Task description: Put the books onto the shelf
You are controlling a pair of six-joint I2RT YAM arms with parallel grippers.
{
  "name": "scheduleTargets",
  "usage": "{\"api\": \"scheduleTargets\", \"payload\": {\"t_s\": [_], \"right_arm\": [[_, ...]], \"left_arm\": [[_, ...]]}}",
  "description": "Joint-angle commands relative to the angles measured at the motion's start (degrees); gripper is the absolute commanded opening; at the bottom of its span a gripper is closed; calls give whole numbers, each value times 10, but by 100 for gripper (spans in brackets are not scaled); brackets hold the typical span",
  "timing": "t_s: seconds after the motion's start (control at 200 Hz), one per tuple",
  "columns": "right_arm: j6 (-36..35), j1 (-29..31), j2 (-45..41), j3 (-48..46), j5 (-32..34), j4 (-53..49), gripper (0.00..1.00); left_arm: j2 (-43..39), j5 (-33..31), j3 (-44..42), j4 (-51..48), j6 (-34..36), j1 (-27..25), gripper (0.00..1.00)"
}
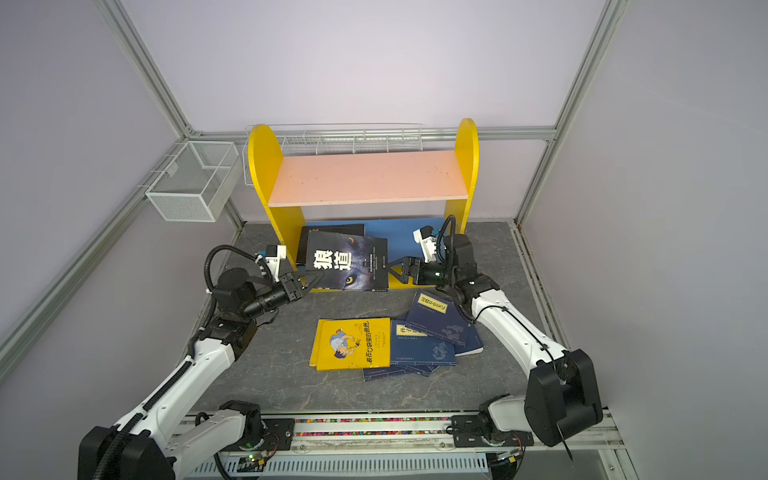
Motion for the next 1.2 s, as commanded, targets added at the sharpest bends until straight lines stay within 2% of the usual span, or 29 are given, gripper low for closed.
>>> {"api": "scheduleTargets", "payload": {"t_s": [0.0, 0.11, 0.25, 0.475, 0.605, 0.665, 0.775, 0.9, 1.065, 1.195], "right_arm": [[43, 7, 9, -15, -57, 83, 82], [58, 18, 17, -10, -71, 122, 78], [93, 24, 36, -9, -84, 178, 69], [193, 30, 75, -22, -93, 320, 53], [240, 37, 99, -26, -94, 394, 47], [249, 41, 106, -24, -94, 407, 47], [251, 45, 108, -30, -82, 407, 55], [231, 40, 101, -38, -53, 368, 61], [171, 39, 91, -22, -29, 268, 62], [164, 40, 90, -14, -36, 263, 58]], "left_arm": [[-9, -34, -3, 98, -30, 1, 0], [1, -31, -8, 137, -53, 1, 0], [2, -32, -17, 154, -62, 1, 0], [-1, -35, -28, 168, -71, 2, 0], [0, -36, -32, 175, -74, 2, 0], [-1, -39, -36, 178, -74, 2, 0], [-8, -46, -41, 189, -76, 2, 0], [-21, -52, -42, 183, -70, 2, 0], [-35, -57, -39, 163, -58, 2, 0], [-34, -55, -37, 165, -58, 2, 0]]}}
